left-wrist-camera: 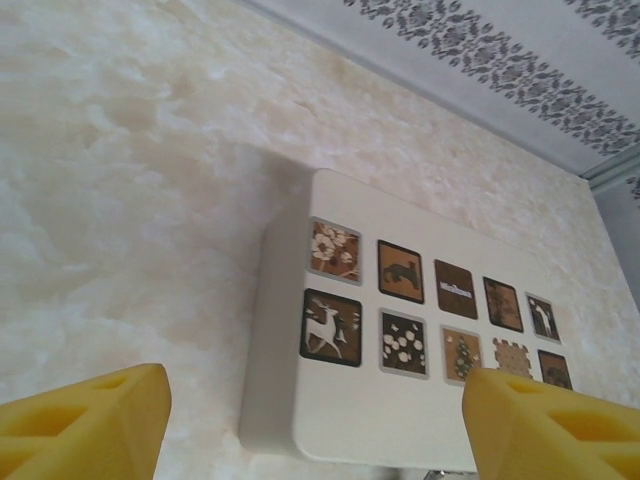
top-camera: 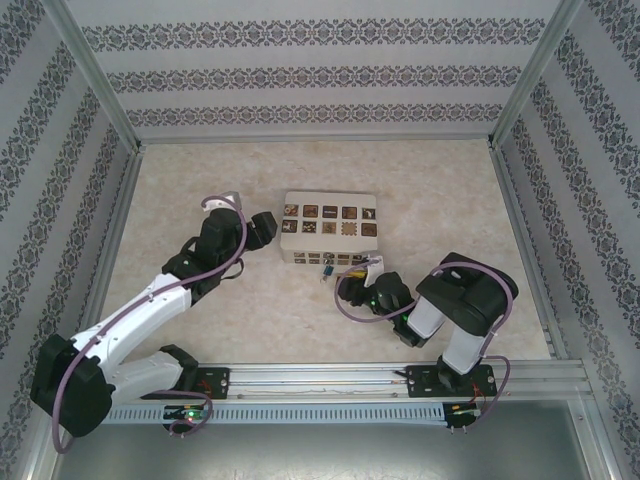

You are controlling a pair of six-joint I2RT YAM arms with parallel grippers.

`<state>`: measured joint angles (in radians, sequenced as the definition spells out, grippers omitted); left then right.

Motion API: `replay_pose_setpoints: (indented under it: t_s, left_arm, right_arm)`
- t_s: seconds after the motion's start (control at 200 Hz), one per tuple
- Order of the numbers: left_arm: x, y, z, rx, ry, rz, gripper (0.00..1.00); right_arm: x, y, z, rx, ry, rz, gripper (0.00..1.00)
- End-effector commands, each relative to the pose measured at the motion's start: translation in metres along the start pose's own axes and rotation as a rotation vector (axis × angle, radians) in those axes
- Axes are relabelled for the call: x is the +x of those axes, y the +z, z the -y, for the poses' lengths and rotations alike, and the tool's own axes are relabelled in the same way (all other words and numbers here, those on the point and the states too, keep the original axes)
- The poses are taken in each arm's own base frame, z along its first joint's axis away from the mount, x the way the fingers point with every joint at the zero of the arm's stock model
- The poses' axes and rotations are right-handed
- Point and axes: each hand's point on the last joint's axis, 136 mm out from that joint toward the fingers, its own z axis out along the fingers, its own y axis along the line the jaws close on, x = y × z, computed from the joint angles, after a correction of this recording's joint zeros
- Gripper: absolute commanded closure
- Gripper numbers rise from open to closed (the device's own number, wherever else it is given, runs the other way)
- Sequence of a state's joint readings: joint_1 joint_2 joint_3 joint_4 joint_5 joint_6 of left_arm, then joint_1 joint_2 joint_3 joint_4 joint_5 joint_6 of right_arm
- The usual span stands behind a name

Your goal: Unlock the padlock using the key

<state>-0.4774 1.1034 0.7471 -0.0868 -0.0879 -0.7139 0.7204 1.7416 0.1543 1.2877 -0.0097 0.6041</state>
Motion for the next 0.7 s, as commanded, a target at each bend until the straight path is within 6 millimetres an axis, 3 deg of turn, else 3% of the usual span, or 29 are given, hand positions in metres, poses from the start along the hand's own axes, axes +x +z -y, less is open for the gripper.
replay_pose_setpoints:
  t_s: [0.0,0.19,0.275,0.51,0.695]
  left_arm:
    - [0.007,0.005,-0.007,-0.007,-0.011,-0.094,0.22]
    - [0.013,0.021,-0.003,0.054,-0.034,-0.196,0.20]
    - [0.016,0.029,-0.004,0.068,-0.055,-0.235,0.13]
    - [0.030,0.057,0.004,0.150,-0.101,-0.367,0.16]
    - [0.050,0.082,0.013,0.192,-0.079,-0.506,0.25]
  right_arm:
    - [0.001,-0.009,0.015,0.069,0.005,-0.004,0.46]
    - [-0.008,-0.015,0.004,0.031,0.015,-0.018,0.28]
    - [-0.008,-0.012,-0.007,-0.009,0.022,-0.064,0.21]
    - [-0.030,-0.010,-0.018,-0.079,0.101,-0.038,0.02]
    - [-0.049,-0.007,-0.019,-0.113,0.131,-0.018,0.02]
